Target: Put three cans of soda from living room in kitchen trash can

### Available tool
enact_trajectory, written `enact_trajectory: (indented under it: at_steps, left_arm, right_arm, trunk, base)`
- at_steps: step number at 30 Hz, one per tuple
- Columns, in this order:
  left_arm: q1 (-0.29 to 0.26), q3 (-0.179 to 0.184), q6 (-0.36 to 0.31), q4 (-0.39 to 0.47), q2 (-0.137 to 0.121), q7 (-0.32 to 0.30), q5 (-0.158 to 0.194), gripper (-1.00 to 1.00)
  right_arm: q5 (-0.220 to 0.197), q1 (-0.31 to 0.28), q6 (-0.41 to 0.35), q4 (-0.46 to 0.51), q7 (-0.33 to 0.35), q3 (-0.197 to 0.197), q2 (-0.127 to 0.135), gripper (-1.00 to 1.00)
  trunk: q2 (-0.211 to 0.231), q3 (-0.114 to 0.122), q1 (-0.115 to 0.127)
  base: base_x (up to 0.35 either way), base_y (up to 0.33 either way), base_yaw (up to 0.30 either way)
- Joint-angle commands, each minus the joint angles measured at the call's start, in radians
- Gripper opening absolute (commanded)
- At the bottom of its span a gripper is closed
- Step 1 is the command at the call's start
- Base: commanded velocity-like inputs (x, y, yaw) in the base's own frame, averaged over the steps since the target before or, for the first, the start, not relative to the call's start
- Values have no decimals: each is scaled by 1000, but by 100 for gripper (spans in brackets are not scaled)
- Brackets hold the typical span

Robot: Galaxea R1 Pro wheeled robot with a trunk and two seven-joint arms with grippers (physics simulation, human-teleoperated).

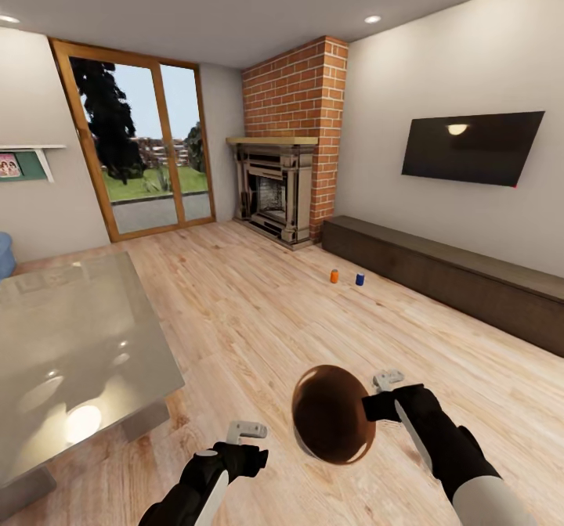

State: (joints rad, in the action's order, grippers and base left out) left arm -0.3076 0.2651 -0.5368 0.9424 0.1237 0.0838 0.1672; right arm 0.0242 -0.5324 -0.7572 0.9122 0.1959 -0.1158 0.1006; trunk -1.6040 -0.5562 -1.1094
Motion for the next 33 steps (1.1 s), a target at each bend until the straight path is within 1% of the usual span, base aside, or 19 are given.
enact_trajectory:
  at_steps: [1, 2, 3, 5, 6, 8, 10, 12, 13, 19, 23, 25, 28, 33]
  left_arm:
    - [0, 0, 0, 0, 0, 0, 0, 100]
    - [0, 0, -1, 0, 0, 1, 0, 100]
    - [0, -1, -3, 0, 0, 2, 0, 100]
    - [0, -1, -5, 0, 0, 4, 1, 100]
    - [0, -1, -5, 0, 0, 4, 1, 100]
    - [-1, -1, -6, -8, 1, 6, 2, 100]
    - [-1, -1, -6, -24, 2, 19, 4, 100]
    - [-1, -1, -5, -47, 2, 50, 8, 100]
    - [-1, -2, -4, -59, 4, 64, 10, 100]
    - [-1, -2, -1, -106, 10, 87, 16, 100]
    - [-3, -3, 0, -147, 13, 91, 45, 100]
    - [-15, -3, 1, -179, 14, 102, 68, 100]
    - [-24, -3, 1, -205, 14, 113, 78, 100]
    - [-33, -3, 1, -232, 14, 122, 110, 100]
  right_arm:
    - [-11, -4, -3, 1, 6, 1, 7, -100]
    - [-11, -9, -5, 1, 5, 1, 14, -100]
    - [-12, -16, -7, 2, 5, 1, 27, -100]
    - [-12, -23, -9, 2, 5, 2, 40, -100]
    - [-12, -23, -9, 2, 5, 2, 40, -100]
    - [-12, -28, -10, 2, 5, 2, 51, -100]
    - [-12, -29, -11, 2, 5, 2, 55, -100]
    - [-12, -30, -20, 2, 5, 0, 57, -100]
    - [-11, -30, -38, 2, 5, -1, 58, -100]
    - [-8, -30, -78, 2, 5, -3, 57, -100]
    - [-8, -30, -85, 2, 5, -4, 56, -100]
    - [-7, -29, -87, 2, 5, -5, 57, -100]
    - [-7, -29, -87, 2, 6, -5, 57, -100]
    - [-8, -29, -87, 3, 7, -5, 58, -100]
  trunk:
    - [0, 0, 0]
    - [0, 0, 0]
    - [0, 0, 0]
    - [0, 0, 0]
    - [0, 0, 0]
    - [0, 0, 0]
    - [0, 0, 0]
    - [0, 0, 0]
    - [0, 0, 0]
    - [0, 0, 0]
    - [0, 0, 0]
    - [0, 0, 0]
    - [0, 0, 0]
    - [0, 0, 0]
  base:
    - [0, 0, 0]
    - [0, 0, 0]
    - [0, 0, 0]
    - [0, 0, 0]
    - [0, 0, 0]
    - [0, 0, 0]
    - [0, 0, 0]
    - [0, 0, 0]
    - [0, 0, 0]
    - [0, 0, 0]
    - [0, 0, 0]
    - [0, 0, 0]
    - [0, 0, 0]
    - [0, 0, 0]
